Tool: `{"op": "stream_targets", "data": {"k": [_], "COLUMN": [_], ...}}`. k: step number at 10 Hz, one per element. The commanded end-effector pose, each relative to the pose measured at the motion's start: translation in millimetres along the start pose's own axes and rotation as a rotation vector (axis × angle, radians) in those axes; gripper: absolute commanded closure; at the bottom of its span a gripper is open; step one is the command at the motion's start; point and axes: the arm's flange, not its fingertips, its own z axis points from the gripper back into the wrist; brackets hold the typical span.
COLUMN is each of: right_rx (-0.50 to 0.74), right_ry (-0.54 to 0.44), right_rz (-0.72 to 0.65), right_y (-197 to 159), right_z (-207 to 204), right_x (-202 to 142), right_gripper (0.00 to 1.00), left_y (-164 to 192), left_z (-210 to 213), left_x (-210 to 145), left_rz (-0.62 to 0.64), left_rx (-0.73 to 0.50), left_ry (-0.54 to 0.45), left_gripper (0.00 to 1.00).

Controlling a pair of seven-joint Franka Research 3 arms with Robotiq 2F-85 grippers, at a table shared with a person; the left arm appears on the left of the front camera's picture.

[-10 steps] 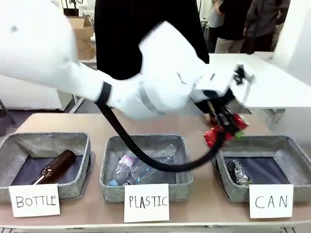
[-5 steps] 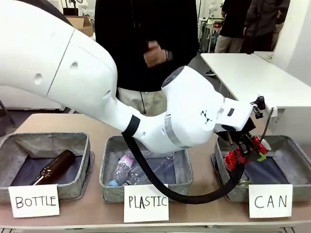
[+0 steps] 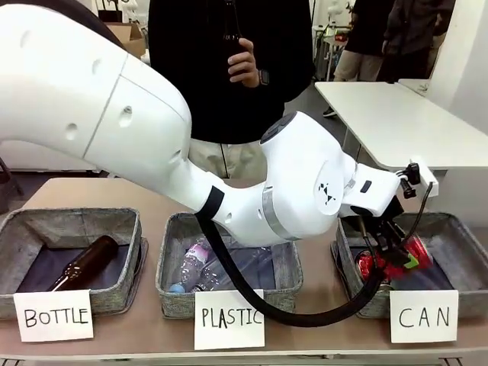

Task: Sort the can waste into the basket.
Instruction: Pick up the can waste from the table and place it in the right Fabric basket.

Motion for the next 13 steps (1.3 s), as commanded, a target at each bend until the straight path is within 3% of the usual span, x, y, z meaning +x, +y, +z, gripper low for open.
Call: {"op": "stream_targets", "data": {"k": [1,6,8,10,12,13], "right_rx": [0.01,0.01,0.01,0.01,0.01,0.01], "right_ry": [0.003,0.003,0.003,0.003,0.003,0.003], "right_rz": [0.001,0.001,0.001,0.001,0.001,0.001], "right_y": [0,0,0,0,0,0], "right_z": [4,4,4,4,4,4], "right_x": [2,2,2,2,2,2], "right_gripper": [0.0,0.0,0.0,0.0,0.0,0.0], "left_y": [8,15,23,46,91,104], "left_z": [-4,-2,19,118,245,304], "left_x": [13,14,14,1,-15,-32], "left_rz": [0.013,0.049,0.118,0.25,0.53,0.689], "left_rx": [-0.006,0.028,0.077,0.152,0.257,0.274], "left_ry": [0.003,0.024,0.173,0.216,0.272,0.347], "left_gripper": [0.0,0.0,0.0,0.0,0.0,0.0]}}
